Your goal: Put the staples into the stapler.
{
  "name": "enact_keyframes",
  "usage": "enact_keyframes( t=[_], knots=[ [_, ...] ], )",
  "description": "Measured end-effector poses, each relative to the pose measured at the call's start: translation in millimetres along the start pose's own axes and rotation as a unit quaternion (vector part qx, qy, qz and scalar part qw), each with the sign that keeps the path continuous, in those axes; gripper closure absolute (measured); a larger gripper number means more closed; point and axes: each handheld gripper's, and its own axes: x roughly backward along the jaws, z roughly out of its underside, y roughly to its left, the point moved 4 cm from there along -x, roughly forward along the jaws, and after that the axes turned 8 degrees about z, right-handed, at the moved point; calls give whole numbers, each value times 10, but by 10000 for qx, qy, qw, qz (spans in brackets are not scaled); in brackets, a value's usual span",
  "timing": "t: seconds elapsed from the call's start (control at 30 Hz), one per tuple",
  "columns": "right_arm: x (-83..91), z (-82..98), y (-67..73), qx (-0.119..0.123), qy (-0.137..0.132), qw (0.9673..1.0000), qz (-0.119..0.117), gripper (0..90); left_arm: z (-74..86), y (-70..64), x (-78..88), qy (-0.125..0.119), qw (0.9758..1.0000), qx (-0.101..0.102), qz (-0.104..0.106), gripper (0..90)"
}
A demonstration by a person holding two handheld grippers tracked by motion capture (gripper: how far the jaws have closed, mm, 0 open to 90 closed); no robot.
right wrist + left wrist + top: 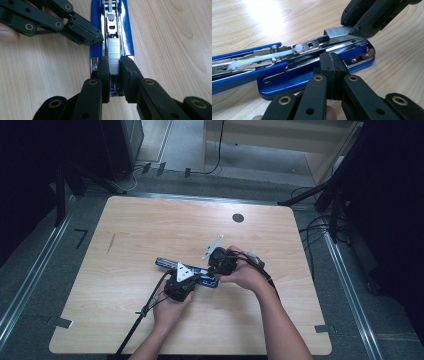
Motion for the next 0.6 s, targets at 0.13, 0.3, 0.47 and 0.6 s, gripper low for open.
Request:
enact_keyframes(
  t=[0.13,0.3,0.47,0.6],
  knots=[
    [0,1,-4,-4,-3,10000,-6,797,0,0,0,0,10000,2,3,900],
    [-3,1,-3,-18,6,10000,-24,797,0,1,0,0,10000,5,4,900],
    [-8,-5,-1,-45,30,10000,-43,795,0,1,0,-1,10000,6,5,900],
    [-11,-6,-7,-19,12,10000,-48,793,0,1,0,0,10000,5,5,900]
  ],
)
